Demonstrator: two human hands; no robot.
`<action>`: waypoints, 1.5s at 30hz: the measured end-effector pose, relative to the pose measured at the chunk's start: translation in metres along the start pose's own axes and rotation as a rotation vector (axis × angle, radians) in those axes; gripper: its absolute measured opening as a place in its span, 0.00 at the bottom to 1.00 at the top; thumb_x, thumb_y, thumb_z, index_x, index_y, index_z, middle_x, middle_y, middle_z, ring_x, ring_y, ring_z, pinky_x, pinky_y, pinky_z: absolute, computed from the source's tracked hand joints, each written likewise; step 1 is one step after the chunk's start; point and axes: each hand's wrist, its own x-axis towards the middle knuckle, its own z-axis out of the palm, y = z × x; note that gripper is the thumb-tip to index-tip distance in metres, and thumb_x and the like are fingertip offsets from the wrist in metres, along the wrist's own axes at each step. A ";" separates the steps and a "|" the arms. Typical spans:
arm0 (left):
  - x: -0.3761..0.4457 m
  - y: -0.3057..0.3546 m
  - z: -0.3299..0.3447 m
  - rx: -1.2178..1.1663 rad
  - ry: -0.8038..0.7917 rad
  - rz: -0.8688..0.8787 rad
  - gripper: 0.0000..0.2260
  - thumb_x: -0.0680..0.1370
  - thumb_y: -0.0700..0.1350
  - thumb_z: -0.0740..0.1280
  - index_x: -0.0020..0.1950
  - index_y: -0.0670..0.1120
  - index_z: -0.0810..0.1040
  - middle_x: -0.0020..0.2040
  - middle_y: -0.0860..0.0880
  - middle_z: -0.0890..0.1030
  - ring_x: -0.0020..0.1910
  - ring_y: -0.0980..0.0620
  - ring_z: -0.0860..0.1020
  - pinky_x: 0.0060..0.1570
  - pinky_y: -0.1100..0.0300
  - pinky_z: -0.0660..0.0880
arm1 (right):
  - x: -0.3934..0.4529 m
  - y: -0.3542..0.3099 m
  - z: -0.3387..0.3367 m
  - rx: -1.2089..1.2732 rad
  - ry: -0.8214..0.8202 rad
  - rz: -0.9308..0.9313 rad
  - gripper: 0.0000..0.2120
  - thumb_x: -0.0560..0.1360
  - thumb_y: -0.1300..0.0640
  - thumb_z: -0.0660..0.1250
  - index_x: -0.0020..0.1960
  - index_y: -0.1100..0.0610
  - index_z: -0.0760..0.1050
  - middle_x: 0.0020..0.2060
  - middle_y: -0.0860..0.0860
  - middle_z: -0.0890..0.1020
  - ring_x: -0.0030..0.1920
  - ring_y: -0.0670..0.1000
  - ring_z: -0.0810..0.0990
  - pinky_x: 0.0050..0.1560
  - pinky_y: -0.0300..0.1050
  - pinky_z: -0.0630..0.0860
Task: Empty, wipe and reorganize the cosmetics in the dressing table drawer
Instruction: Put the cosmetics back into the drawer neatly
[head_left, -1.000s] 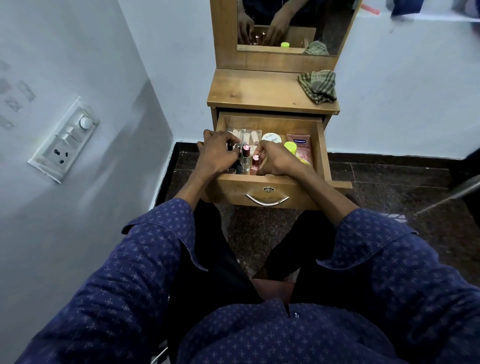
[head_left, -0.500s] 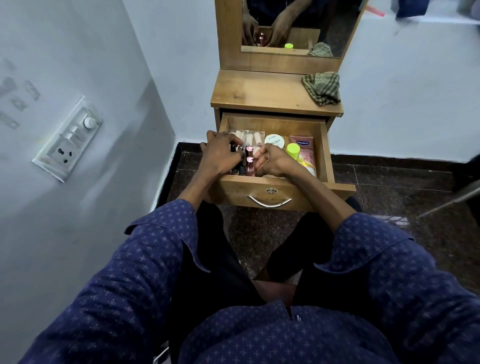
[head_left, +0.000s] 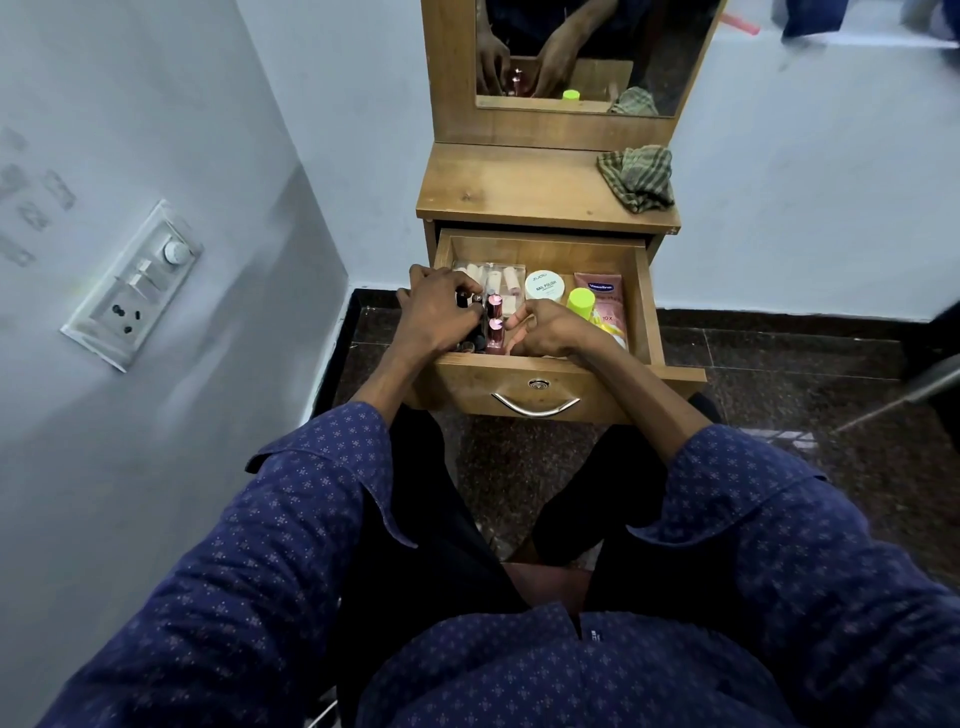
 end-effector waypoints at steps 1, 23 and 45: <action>0.001 0.000 0.000 -0.002 -0.002 0.000 0.14 0.75 0.48 0.69 0.61 0.53 0.85 0.64 0.50 0.82 0.70 0.46 0.65 0.69 0.41 0.66 | -0.001 -0.001 -0.001 0.006 -0.002 0.001 0.17 0.71 0.65 0.77 0.50 0.50 0.74 0.54 0.57 0.85 0.56 0.57 0.84 0.54 0.50 0.80; 0.004 -0.004 0.004 0.049 -0.042 0.037 0.17 0.75 0.51 0.66 0.63 0.55 0.83 0.67 0.52 0.80 0.70 0.46 0.65 0.67 0.40 0.66 | -0.027 0.019 -0.071 -0.081 0.498 -0.315 0.06 0.70 0.65 0.76 0.46 0.58 0.84 0.39 0.52 0.86 0.41 0.51 0.86 0.48 0.53 0.84; 0.003 0.002 0.004 0.040 -0.024 0.106 0.19 0.78 0.48 0.65 0.67 0.61 0.81 0.70 0.55 0.80 0.70 0.45 0.66 0.66 0.39 0.66 | -0.005 0.039 -0.055 0.048 0.343 -0.167 0.20 0.71 0.60 0.80 0.61 0.57 0.81 0.49 0.52 0.80 0.49 0.50 0.79 0.55 0.50 0.77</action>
